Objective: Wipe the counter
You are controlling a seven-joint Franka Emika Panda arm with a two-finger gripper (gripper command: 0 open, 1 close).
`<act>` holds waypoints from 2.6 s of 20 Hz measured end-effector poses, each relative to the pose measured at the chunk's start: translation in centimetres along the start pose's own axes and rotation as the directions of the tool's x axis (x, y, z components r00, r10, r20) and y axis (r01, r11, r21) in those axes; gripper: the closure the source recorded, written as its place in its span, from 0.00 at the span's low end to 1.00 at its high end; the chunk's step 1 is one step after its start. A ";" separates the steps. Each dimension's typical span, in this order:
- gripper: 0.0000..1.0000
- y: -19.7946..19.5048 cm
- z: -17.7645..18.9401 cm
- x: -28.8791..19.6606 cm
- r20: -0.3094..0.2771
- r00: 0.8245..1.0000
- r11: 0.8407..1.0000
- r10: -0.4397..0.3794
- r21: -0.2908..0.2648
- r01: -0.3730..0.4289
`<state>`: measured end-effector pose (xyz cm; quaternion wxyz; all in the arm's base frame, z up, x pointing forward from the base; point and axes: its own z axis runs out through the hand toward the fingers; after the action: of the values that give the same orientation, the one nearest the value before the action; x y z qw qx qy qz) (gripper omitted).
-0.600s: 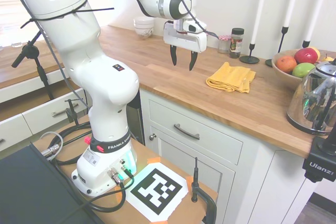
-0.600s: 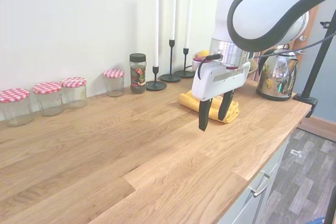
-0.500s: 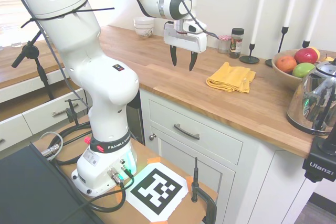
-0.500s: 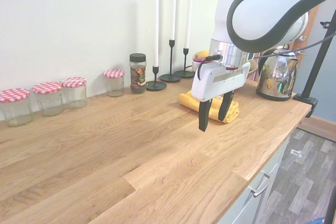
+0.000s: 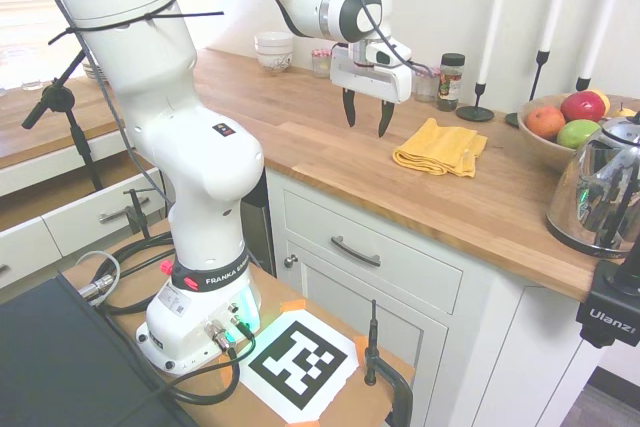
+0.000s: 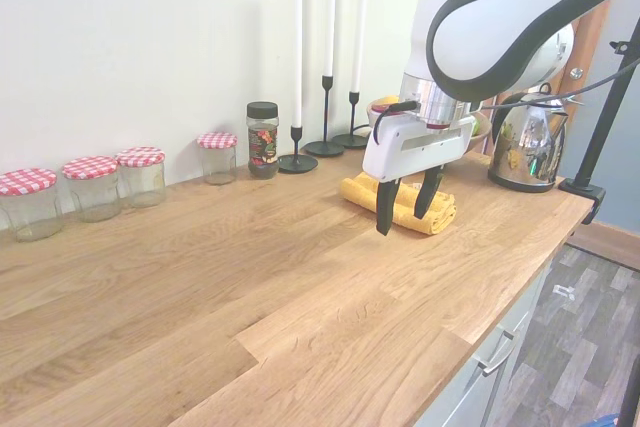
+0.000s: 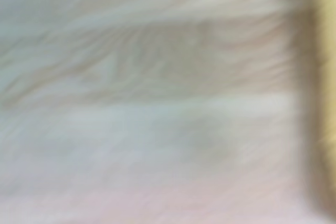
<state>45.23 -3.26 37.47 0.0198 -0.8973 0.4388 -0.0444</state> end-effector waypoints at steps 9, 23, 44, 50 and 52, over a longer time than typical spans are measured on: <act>0.00 1.6 0.7 9.4 -0.008 0.997 0.997 0.072 0.008 -0.072; 0.00 3.6 3.5 14.4 0.020 0.993 0.993 0.115 -0.019 -0.114; 1.00 2.8 4.9 14.0 0.054 0.991 0.992 0.125 -0.003 -0.125; 1.00 2.4 5.0 13.7 0.062 0.991 0.993 0.120 0.012 -0.120; 1.00 2.4 5.0 13.6 0.064 0.991 0.993 0.116 0.015 -0.117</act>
<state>52.20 -15.49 33.12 0.0445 -0.8708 0.4893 -0.0190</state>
